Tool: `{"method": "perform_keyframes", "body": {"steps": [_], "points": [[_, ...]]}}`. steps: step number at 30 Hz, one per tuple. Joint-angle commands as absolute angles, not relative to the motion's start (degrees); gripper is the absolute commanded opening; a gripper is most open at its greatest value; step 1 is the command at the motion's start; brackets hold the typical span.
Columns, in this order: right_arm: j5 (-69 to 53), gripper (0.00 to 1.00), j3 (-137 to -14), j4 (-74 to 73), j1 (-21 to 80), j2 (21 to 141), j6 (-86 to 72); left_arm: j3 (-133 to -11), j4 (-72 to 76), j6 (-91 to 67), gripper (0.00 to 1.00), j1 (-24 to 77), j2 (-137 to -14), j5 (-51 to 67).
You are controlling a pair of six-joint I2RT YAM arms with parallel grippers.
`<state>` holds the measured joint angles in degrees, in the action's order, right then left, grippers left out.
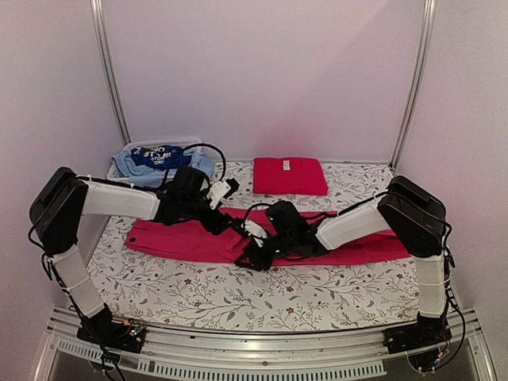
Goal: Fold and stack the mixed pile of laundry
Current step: Smooth out the rectangle-folded trousers at the center of the board.
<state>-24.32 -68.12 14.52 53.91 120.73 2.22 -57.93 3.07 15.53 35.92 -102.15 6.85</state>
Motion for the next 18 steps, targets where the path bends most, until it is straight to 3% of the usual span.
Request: {"method": "perform_keyframes", "body": {"steps": [1,18], "points": [[-26.1,0.39,-70.2,13.1,54.8,122.9,3.8,-58.2,1.2,10.7,0.82,31.4,-95.7,7.5],[-28.0,0.38,-77.0,9.7,57.7,123.4,6.0,-49.4,-7.9,-7.3,0.89,23.8,-83.6,1.4]]}}
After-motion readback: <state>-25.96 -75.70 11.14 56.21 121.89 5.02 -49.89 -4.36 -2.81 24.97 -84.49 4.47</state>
